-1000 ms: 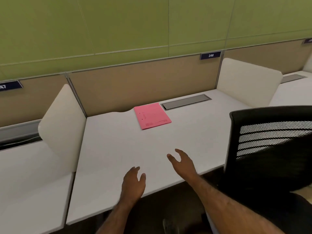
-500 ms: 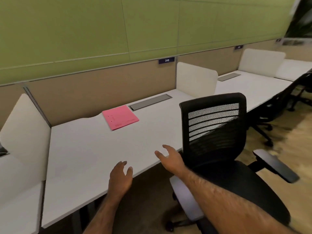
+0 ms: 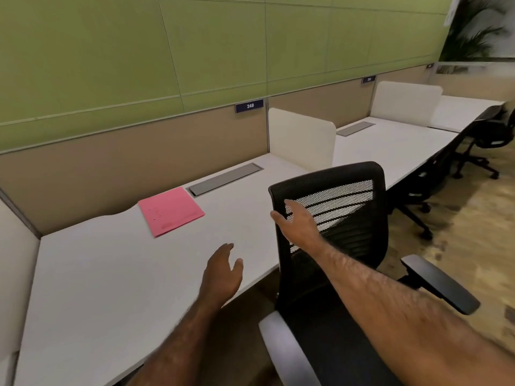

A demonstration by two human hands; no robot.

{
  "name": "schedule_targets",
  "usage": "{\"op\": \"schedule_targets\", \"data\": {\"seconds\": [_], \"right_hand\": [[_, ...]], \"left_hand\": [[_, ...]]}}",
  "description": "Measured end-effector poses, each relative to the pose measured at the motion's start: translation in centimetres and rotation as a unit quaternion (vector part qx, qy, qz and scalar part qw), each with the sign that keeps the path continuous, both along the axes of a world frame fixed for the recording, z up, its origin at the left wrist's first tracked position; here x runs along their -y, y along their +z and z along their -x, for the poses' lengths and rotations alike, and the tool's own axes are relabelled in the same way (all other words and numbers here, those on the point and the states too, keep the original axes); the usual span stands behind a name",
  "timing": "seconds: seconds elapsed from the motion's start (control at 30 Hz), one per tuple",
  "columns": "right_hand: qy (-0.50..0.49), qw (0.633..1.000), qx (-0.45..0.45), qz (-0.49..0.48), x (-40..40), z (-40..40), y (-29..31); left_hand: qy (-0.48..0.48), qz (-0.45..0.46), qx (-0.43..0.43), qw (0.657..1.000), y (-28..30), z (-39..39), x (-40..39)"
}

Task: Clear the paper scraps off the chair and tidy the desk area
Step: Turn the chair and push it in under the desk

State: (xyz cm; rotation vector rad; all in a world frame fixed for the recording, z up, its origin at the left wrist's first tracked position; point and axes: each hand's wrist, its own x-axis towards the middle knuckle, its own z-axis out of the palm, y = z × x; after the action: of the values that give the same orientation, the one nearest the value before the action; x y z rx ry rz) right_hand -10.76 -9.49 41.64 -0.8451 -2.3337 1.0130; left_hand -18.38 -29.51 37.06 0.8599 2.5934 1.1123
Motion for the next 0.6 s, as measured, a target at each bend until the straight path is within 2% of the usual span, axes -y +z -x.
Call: {"op": "schedule_targets", "data": {"seconds": [0.23,0.4,0.6], "right_hand": [[-0.020,0.999,-0.007,-0.034,-10.9,3.7,1.0],[-0.013,0.987,0.106,-0.123,-17.2,7.1,-0.6],[0.024,0.961,0.192,-0.199,-19.6,10.3,-3.0]], "left_hand": [[-0.065,-0.010,-0.048,0.997,3.4,4.8,-11.7],[-0.088,0.003,-0.085,0.992,4.3,8.0,-18.7],[-0.127,0.059,-0.140,0.980,3.8,9.5,-23.5]]}}
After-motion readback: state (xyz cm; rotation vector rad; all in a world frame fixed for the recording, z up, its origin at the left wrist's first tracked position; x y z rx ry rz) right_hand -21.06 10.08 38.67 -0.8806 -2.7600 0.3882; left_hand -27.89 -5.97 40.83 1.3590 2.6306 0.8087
